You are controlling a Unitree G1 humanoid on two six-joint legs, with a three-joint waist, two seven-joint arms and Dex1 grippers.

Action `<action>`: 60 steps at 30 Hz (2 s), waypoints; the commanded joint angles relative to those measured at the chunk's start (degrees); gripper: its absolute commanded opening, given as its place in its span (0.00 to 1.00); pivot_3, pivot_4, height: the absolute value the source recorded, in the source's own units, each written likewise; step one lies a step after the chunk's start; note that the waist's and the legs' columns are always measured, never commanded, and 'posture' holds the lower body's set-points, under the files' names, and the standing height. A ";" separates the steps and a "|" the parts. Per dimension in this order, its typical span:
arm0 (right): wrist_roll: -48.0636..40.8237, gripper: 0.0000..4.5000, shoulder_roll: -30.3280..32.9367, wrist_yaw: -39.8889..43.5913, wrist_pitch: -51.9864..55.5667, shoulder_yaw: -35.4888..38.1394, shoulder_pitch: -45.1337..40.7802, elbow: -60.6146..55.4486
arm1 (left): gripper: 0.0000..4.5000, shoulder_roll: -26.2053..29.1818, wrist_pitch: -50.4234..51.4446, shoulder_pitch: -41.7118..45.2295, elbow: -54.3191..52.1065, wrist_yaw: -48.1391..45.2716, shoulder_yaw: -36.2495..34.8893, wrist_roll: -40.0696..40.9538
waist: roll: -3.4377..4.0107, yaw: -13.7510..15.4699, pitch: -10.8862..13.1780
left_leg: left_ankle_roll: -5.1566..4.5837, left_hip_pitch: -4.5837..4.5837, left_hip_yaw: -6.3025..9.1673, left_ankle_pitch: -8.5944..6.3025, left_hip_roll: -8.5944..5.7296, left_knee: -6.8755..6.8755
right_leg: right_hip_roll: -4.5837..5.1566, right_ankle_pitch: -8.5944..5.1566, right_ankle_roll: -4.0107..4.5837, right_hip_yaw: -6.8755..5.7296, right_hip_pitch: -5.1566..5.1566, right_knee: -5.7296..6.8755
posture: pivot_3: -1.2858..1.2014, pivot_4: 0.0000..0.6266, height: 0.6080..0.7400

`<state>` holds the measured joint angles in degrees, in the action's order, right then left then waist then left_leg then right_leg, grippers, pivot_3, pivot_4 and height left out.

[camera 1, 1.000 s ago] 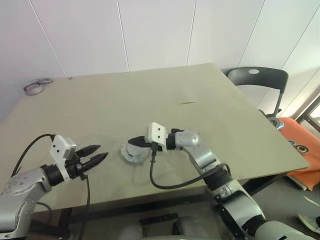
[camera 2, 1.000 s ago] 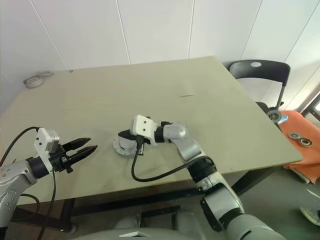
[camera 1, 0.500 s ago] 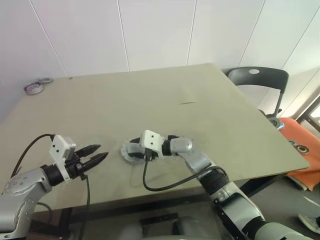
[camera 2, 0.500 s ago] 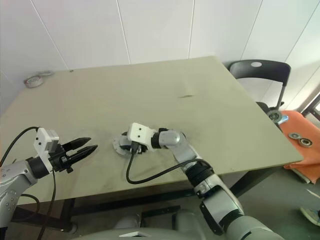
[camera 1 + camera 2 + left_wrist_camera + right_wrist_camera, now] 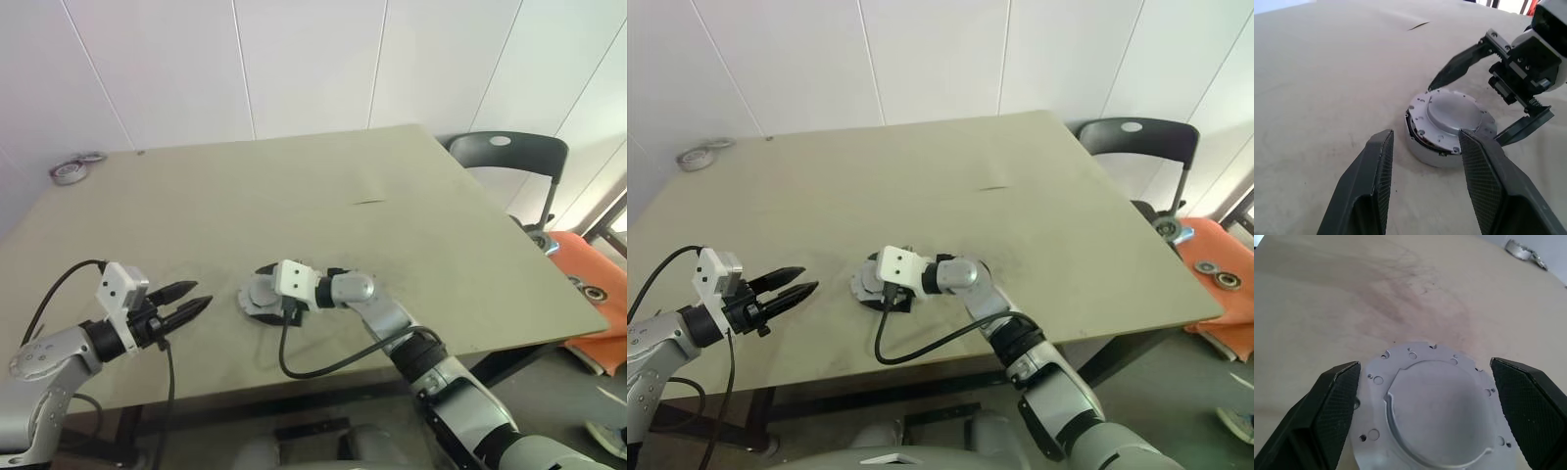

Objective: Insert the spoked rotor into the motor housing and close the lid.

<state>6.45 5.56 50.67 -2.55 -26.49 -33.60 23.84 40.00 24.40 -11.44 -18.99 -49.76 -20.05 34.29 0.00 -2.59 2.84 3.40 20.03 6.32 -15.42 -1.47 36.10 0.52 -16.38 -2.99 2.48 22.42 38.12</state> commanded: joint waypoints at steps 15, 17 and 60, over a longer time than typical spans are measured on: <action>-12.14 1.00 -5.05 4.08 19.60 7.26 -3.18 0.51 | 0.50 0.94 -0.94 1.76 -0.24 -0.53 -1.13 -0.20 | 0.01 0.01 0.00 | 0.00 0.00 0.01 0.00 0.00 -0.01 | 0.00 0.00 0.00 0.00 0.00 0.00 | 0.52 0.00 1.00; -11.62 1.00 -4.88 3.55 19.36 7.01 -3.17 0.58 | 0.50 0.97 -0.99 1.78 -0.23 -0.57 -1.11 -0.29 | 0.01 0.00 0.01 | 0.00 0.00 0.00 0.00 0.00 -0.01 | 0.00 0.00 0.00 0.00 0.01 0.00 | 0.52 0.00 1.00; -6.21 1.00 -4.05 -1.48 8.81 5.43 -2.45 7.69 | 0.50 1.27 -1.31 2.03 -0.04 -0.82 -1.46 -0.54 | 0.01 -0.04 0.01 | 0.00 -0.01 0.00 0.00 0.00 -0.02 | 0.00 0.00 0.00 0.00 0.00 0.00 | 0.52 0.00 1.00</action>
<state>-0.23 1.69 49.93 6.70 -21.43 -35.14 30.64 40.49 24.26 -9.91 -18.31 -50.59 -20.00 34.08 0.01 -2.62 2.85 3.40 20.01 6.32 -15.42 -1.47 36.08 0.52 -16.39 -2.99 2.48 22.41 38.12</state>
